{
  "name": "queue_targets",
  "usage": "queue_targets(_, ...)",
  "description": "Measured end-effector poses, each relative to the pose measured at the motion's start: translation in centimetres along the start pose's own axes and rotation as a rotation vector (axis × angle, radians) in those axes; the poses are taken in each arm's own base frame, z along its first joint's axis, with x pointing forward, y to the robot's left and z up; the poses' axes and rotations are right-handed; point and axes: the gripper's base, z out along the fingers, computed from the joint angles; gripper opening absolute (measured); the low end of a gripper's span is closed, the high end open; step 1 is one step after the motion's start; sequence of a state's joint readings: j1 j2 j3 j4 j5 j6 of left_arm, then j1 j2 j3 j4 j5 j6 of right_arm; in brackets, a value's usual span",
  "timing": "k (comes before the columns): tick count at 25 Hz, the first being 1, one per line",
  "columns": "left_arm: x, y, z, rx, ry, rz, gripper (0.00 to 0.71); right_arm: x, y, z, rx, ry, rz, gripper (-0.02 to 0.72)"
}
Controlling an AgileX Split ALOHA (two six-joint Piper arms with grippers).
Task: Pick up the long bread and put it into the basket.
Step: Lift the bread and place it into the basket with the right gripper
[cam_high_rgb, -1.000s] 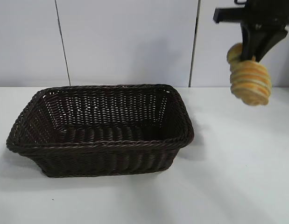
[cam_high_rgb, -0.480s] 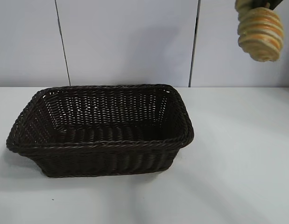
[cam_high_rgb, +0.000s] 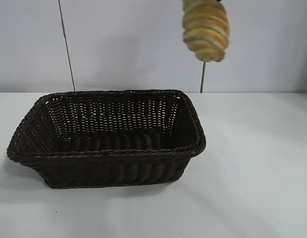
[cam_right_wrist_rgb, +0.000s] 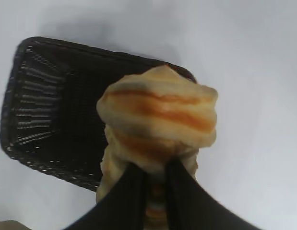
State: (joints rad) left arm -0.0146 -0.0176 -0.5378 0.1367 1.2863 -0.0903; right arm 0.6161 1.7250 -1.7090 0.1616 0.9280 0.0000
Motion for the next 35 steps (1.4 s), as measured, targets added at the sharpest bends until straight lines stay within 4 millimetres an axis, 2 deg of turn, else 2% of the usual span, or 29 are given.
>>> queue_targets(5, 0.0, 0.0, 0.0, 0.0, 0.0, 0.0, 0.694, 0.1, 1.7, 2.7, -0.023, -0.008, -0.05, 0.062)
queue_targets(10, 0.0, 0.0, 0.0, 0.0, 0.0, 0.0, 0.694, 0.2, 1.5, 4.0, -0.001, -0.004, -0.069, 0.062)
queue_targets(14, 0.0, 0.0, 0.0, 0.0, 0.0, 0.0, 0.694, 0.4, 1.0, 6.1, 0.026, 0.009, -0.086, 0.062)
queue_targets(23, 0.0, 0.0, 0.0, 0.0, 0.0, 0.0, 0.694, 2.8, -0.3, 14.0, 0.065, 0.122, -0.105, 0.062)
queue_targets(26, 0.0, 0.0, 0.0, 0.0, 0.0, 0.0, 0.694, 3.8, -0.7, 16.0, 0.071, 0.168, -0.105, 0.062)
queue_targets(31, 0.0, 0.0, 0.0, 0.0, 0.0, 0.0, 0.694, 4.2, -0.8, 16.6, 0.073, 0.187, -0.103, 0.064)
queue_targets(33, 0.0, 0.0, 0.0, 0.0, 0.0, 0.0, 0.694, 4.2, -0.8, 16.6, 0.072, 0.186, -0.101, 0.123)
queue_targets(35, 0.0, 0.0, 0.0, 0.0, 0.0, 0.0, 0.694, 4.2, -0.8, 16.6, 0.073, 0.188, -0.096, 0.276)
